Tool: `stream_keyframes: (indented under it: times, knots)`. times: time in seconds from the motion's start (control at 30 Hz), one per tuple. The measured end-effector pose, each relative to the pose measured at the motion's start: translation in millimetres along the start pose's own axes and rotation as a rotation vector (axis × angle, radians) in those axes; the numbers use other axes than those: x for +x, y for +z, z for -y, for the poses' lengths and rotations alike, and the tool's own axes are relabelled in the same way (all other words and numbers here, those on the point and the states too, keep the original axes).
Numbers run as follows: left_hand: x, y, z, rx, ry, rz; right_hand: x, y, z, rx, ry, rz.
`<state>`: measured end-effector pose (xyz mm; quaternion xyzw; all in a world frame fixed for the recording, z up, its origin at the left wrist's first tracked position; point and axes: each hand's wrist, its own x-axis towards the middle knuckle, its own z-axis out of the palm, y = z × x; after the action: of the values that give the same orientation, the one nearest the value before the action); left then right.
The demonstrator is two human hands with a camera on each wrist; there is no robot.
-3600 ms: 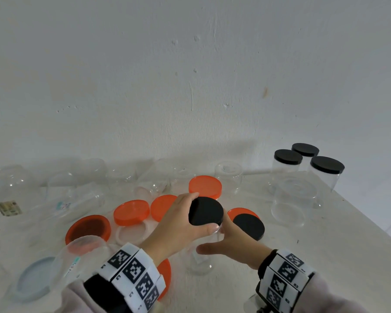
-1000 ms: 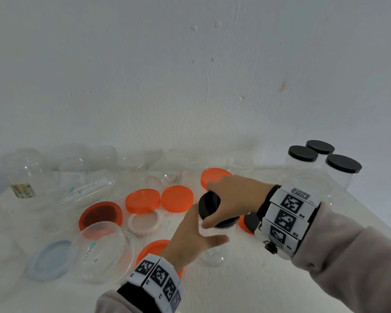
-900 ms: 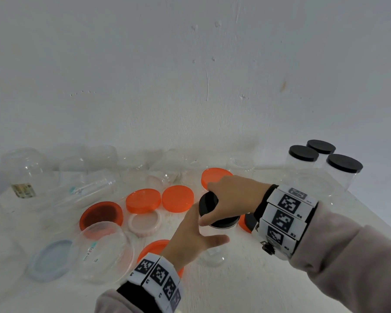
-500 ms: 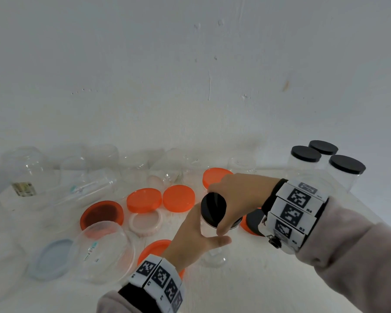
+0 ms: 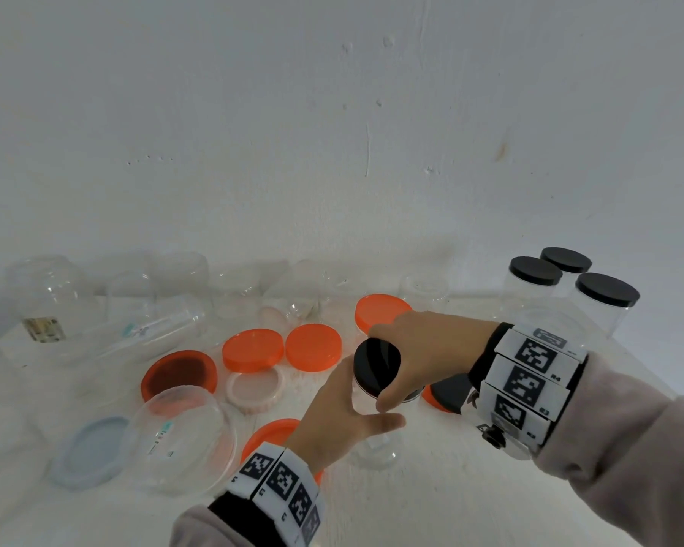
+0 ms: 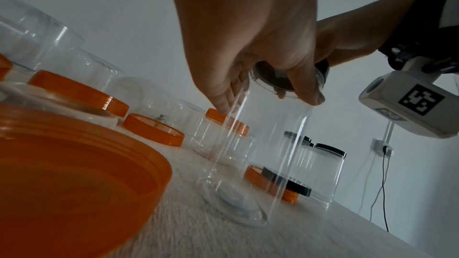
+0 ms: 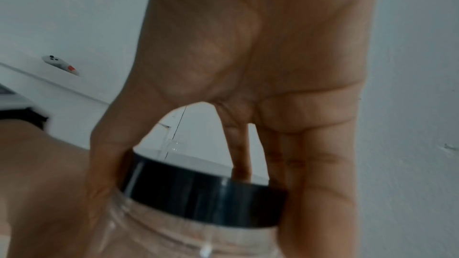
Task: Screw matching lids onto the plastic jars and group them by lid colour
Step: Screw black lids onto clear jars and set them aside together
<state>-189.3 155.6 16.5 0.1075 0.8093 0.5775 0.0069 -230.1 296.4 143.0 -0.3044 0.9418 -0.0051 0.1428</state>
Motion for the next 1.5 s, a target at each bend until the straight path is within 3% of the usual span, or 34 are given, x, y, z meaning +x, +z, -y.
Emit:
stream_keyframes:
  times: [0.13,0.37,0.7,0.97,1.1,1.23,1.4,1.5]
  knots:
    - [0.1,-1.9,0.3,0.029,0.007,-0.006,0.0,-3.4,-0.1,-0.015,-0.023,0.030]
    - [4.4,-8.6,-0.3,0.005,-0.010,0.098,-0.8,-10.3,-2.5,-0.123,-0.080,0.155]
    - [5.3,-4.1,2.1,-0.014,-0.009,0.096,-1.4,-20.0,-4.6,-0.114,-0.141,0.250]
    - [1.9,-2.8,0.5,0.002,-0.005,0.061,0.7,-16.4,-3.4,-0.065,-0.096,0.137]
    - [0.0,0.9,-0.5,0.007,0.000,0.016,0.4,-6.3,-2.2,-0.024,0.054,0.043]
    - [-0.3,2.5,-2.0,0.027,0.001,0.010,2.2,5.0,5.7,-0.137,0.159,-0.060]
    - [0.3,2.5,-2.5,0.013,-0.017,0.013,-2.9,-14.1,2.9,-0.071,0.087,0.208]
    - [-0.3,3.0,-2.4,0.008,-0.021,0.018,-3.3,-19.5,6.3,-0.108,0.005,0.199]
